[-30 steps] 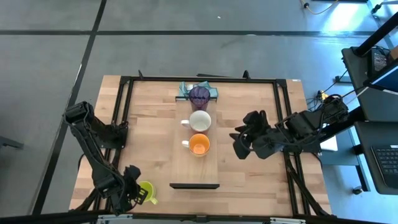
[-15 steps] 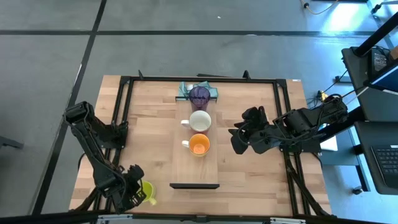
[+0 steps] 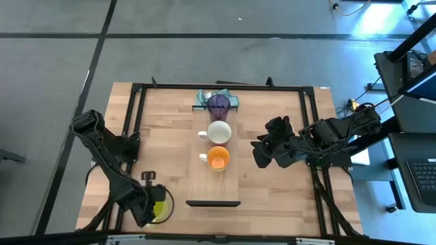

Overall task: Stack small to large cups/mugs on shelf
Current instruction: Put the light green cup on the shelf

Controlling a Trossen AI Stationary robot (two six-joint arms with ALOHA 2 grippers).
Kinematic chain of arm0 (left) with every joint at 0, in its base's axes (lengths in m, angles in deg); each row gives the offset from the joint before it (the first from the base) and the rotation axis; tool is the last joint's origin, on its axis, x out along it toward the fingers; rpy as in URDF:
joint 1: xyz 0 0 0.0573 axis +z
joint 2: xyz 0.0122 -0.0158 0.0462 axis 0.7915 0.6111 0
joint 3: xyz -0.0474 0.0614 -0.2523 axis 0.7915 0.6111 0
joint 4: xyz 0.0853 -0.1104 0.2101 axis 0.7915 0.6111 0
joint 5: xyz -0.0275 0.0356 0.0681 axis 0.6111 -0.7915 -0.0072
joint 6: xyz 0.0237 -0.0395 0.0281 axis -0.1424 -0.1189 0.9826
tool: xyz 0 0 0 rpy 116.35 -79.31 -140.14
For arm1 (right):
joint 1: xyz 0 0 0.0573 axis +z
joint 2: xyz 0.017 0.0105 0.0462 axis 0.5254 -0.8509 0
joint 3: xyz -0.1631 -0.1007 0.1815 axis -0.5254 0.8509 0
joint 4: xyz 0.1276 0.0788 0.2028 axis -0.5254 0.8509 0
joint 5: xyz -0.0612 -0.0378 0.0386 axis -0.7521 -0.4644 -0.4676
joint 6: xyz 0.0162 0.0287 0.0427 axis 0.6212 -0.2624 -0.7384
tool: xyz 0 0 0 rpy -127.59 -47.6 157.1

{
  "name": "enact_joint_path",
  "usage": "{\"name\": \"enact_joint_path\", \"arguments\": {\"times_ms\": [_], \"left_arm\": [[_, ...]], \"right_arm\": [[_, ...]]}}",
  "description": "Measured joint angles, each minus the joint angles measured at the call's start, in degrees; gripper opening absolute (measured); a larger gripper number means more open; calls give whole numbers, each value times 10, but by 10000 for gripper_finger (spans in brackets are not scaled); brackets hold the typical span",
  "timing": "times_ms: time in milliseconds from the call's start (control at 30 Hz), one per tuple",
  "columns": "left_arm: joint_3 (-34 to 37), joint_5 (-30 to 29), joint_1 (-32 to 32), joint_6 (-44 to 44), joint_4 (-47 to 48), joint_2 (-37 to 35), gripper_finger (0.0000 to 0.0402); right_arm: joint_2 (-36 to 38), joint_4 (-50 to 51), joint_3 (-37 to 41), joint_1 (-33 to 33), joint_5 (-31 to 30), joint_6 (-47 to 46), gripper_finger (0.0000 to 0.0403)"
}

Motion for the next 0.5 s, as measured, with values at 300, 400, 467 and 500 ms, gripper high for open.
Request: {"name": "enact_joint_path", "arguments": {"times_ms": [300,400,467,500], "left_arm": [[0,6,32,254,-29,0,3],[0,7,31,310,-32,0,4],[0,9,31,345,-31,0,4],[0,9,30,364,-32,0,3]], "right_arm": [[0,29,0,-15,19,-23,174],[0,38,0,-22,25,-25,174],[0,40,0,-30,35,-25,174],[0,41,0,-33,42,-25,174]]}}
